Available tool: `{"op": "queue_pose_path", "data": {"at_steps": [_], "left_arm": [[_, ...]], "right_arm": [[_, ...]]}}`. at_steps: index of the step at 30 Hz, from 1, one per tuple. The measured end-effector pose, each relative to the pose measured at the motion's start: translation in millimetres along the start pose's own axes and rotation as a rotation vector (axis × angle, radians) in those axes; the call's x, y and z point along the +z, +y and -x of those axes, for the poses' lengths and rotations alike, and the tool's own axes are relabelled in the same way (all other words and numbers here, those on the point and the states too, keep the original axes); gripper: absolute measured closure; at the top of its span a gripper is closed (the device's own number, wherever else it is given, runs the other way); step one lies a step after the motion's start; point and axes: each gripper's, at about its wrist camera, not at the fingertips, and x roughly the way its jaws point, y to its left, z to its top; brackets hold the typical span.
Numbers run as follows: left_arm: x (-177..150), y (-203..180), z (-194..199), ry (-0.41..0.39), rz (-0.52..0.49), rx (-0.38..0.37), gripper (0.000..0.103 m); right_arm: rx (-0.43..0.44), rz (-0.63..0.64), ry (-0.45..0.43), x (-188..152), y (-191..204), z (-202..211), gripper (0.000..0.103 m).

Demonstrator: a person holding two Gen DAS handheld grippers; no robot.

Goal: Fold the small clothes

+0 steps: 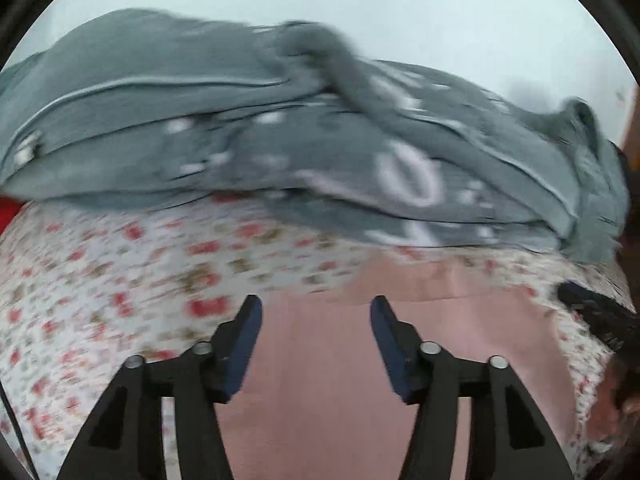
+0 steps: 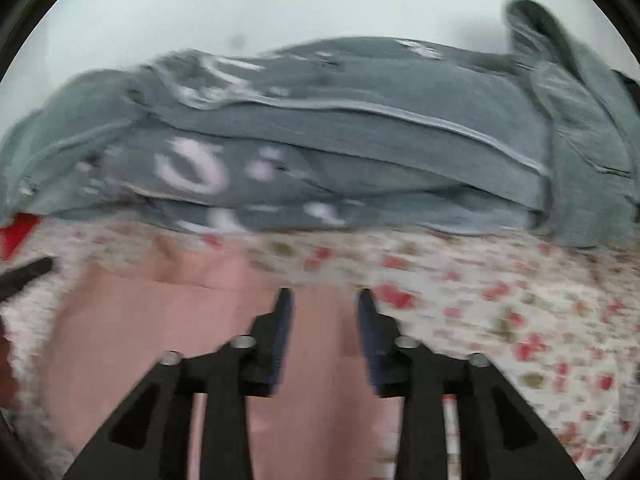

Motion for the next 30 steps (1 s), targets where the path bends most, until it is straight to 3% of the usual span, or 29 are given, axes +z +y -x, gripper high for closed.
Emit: {"op": "queue_pose_path", "data": {"at_steps": [2, 5, 6, 7, 9, 11, 22, 26, 30], "left_arm": [[-7, -18, -21, -0.013, -0.043, 0.036, 0.045], [-35, -20, -65, 0.052, -0.103, 0.169, 0.045], [-44, -14, -75, 0.090, -0.091, 0.187, 0.045], [-46, -8, -78, 0.109, -0.063, 0.166, 0.046], [-43, 1, -62, 0.013, -0.007, 0.106, 0.042], [-44, 7, -68, 0.038, 0.028, 0.105, 0.043], [-42, 0, -70, 0.033, 0.015, 0.154, 0.043], [-42, 1, -69, 0.032, 0.017, 0.164, 0.043], [-42, -2, -69, 0.036, 0.004, 0.178, 0.043]], "right_arm": [[0.046, 0.005, 0.000, -4, 14, -17, 0.057], [-0.057, 0.037, 0.050, -26, 9, -62, 0.058], [-0.041, -0.009, 0.099, -30, -1, -73, 0.063], [0.025, -0.105, 0.138, -30, -18, -78, 0.065], [0.054, -0.211, 0.086, -28, -36, -70, 0.073], [0.072, -0.258, 0.097, -32, -44, -76, 0.074], [-0.060, -0.133, 0.100, -30, -18, -76, 0.074], [-0.078, -0.114, 0.111, -29, -16, -79, 0.074], [-0.067, -0.096, 0.119, -29, -14, -82, 0.067]]}}
